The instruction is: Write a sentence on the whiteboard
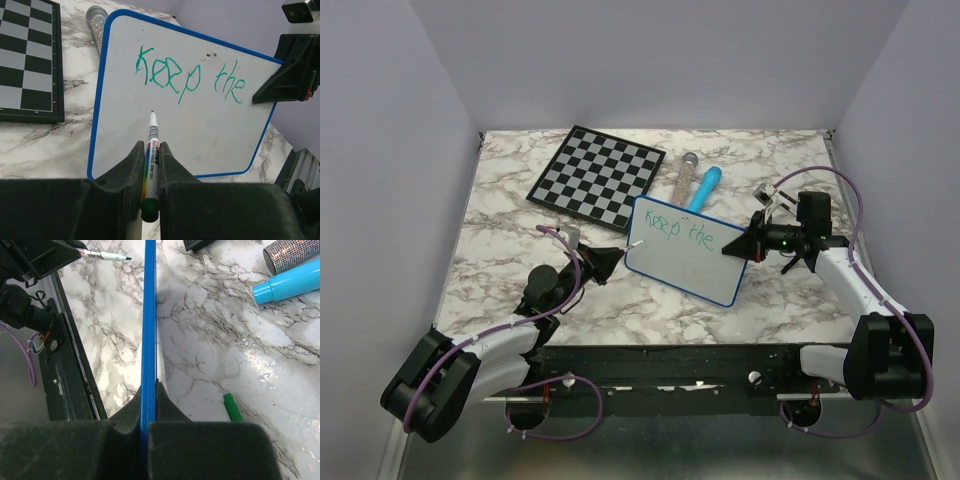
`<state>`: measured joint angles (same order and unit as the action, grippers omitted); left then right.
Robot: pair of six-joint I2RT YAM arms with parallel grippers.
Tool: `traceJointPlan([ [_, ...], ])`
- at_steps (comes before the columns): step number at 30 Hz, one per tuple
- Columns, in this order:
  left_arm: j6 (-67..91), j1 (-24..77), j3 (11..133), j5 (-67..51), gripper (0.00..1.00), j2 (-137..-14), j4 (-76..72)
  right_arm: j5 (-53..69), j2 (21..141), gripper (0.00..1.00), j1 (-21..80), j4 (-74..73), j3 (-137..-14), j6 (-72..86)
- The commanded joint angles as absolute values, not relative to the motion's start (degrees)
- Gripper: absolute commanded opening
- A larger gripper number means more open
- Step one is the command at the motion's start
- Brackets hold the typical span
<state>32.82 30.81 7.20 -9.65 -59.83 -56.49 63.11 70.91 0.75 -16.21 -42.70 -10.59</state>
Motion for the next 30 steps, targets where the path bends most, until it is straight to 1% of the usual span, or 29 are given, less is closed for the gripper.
traceJointPlan([
  [1,32.52,30.50,6.77,-9.67,0.00,-59.77,-58.97,65.30,70.22,0.01,1.14,-16.08,-44.38,-11.34],
  [17,33.04,30.41,6.42,-9.84,0.00,-61.08,-60.47,65.30,70.14,0.01,1.14,-16.08,-44.30,-11.43],
  [30,34.80,30.50,8.52,-12.13,0.00,-68.73,-66.09,65.21,70.40,0.01,1.05,-16.00,-44.30,-11.43],
])
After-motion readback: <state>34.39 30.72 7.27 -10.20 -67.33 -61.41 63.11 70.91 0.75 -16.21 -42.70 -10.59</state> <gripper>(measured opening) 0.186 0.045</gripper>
